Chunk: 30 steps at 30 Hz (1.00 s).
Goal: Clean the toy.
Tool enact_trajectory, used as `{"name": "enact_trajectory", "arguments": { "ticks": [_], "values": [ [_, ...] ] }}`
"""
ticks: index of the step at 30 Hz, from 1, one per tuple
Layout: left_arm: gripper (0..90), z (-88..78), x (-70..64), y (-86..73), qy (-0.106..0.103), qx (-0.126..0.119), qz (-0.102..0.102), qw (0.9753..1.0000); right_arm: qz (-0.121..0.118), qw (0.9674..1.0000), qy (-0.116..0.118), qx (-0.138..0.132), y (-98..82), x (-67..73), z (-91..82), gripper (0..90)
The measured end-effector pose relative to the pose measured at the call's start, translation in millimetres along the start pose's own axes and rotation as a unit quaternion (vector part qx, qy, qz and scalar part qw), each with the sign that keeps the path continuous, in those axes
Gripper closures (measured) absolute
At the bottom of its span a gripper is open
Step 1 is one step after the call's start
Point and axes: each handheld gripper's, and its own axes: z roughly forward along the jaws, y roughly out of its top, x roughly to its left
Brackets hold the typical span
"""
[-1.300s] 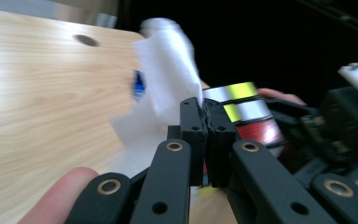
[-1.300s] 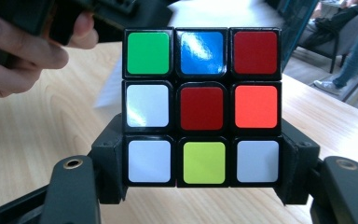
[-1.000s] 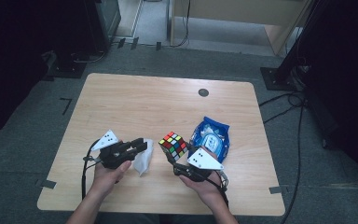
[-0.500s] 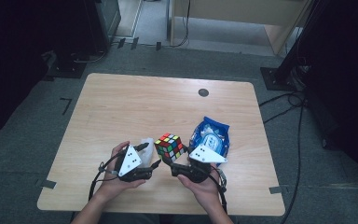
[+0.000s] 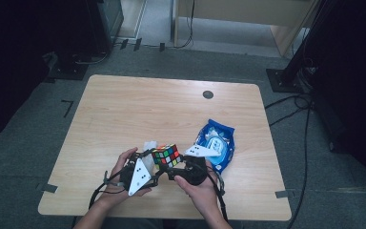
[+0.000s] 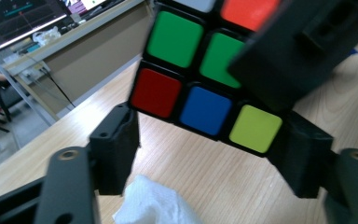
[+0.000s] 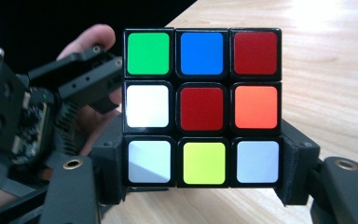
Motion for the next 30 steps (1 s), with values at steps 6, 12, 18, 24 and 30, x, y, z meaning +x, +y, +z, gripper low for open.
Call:
{"name": "enact_trajectory", "arguments": {
  "ticks": [6,12,18,24,30],
  "values": [
    [34.1,1.3,-1.5,-3.6,-0.003,0.005,0.006,1.0,0.024,0.9993,0.011,0.025,1.0,-4.5,2.5,34.3],
    [32.2,-0.7,0.2,-4.0,-0.018,0.005,-0.003,0.9998,0.032,0.9976,0.027,0.054,4.0,-8.6,3.2,34.3],
    [32.4,-4.1,2.7,-4.4,-0.025,-0.001,-0.015,0.9996,0.043,0.9967,0.045,0.053,5.7,-10.7,3.1,34.2],
    [32.6,-4.9,4.5,-5.3,-0.029,-0.005,-0.027,0.9992,0.048,0.997,0.049,0.036,5.6,-11.1,3.3,34.0],
    [32.7,-4.3,3.2,-4.4,-0.036,-0.008,-0.036,0.9987,0.075,0.9956,0.056,0.011,5.8,-14.7,-0.5,34.0]
  ]
}}
